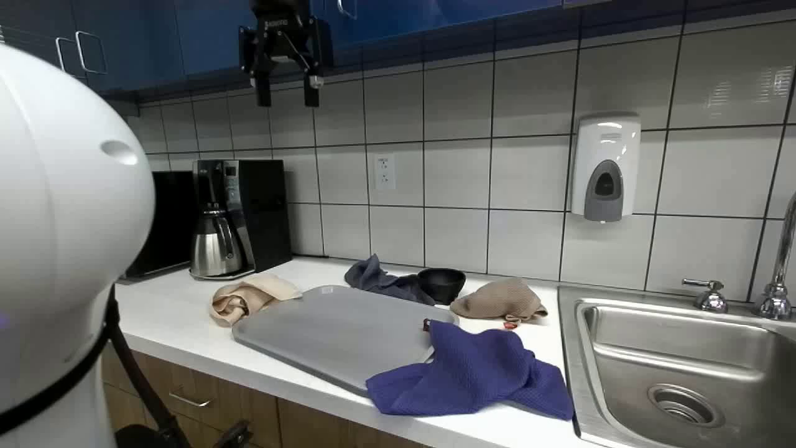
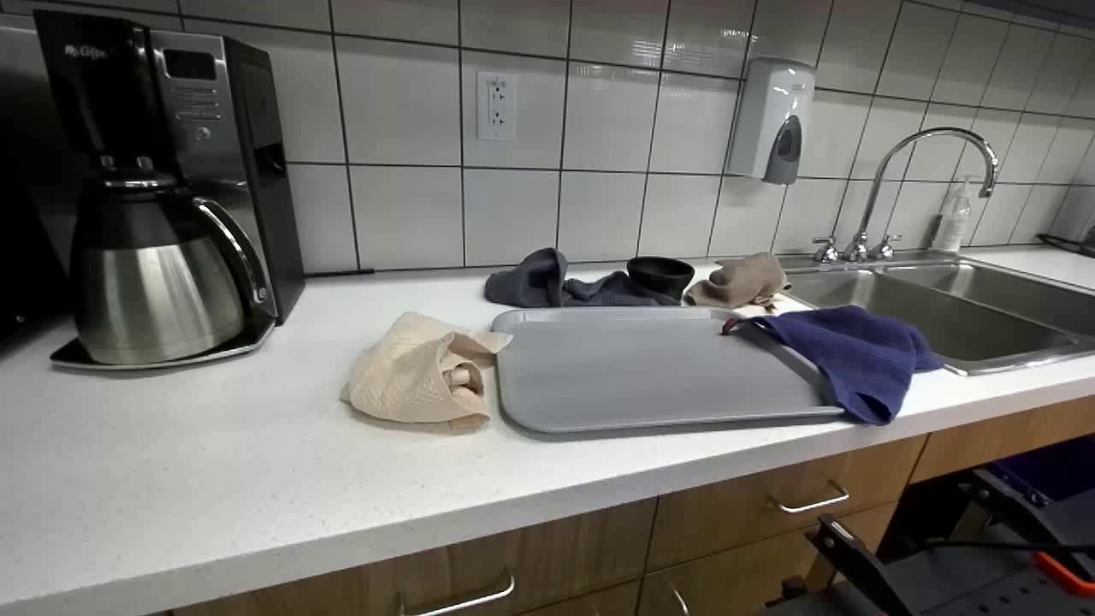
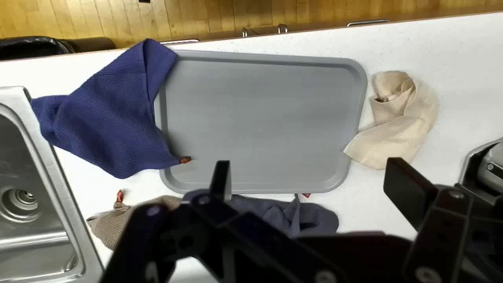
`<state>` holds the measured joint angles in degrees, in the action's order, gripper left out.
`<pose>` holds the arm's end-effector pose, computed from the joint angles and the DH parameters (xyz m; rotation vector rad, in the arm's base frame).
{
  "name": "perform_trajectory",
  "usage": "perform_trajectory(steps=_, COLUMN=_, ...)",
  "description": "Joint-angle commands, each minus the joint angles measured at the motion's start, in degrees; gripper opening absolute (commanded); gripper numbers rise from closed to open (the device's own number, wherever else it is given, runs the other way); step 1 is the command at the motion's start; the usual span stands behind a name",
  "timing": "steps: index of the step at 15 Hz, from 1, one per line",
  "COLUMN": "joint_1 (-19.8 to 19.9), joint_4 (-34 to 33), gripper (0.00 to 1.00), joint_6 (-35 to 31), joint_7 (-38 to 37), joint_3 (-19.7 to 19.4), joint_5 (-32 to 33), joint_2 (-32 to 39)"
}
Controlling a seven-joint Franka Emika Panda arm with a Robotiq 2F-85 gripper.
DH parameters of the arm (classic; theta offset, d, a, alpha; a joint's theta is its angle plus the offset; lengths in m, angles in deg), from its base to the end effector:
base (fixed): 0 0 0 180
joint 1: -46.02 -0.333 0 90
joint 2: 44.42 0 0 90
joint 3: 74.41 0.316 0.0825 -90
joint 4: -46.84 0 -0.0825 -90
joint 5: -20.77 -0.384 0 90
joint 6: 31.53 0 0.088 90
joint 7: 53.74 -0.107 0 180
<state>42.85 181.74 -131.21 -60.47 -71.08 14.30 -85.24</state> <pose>0.3394 0.0536 0.5829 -3.0540 0.0456 -0.1352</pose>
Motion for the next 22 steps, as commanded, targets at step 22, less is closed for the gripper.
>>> perform_trajectory(steps=22, joint_1=1.2, joint_4=5.8, gripper=1.00, joint_6=-4.4, joint_7=1.5, joint_3=0.2, joint_5=3.1, joint_2=0.6)
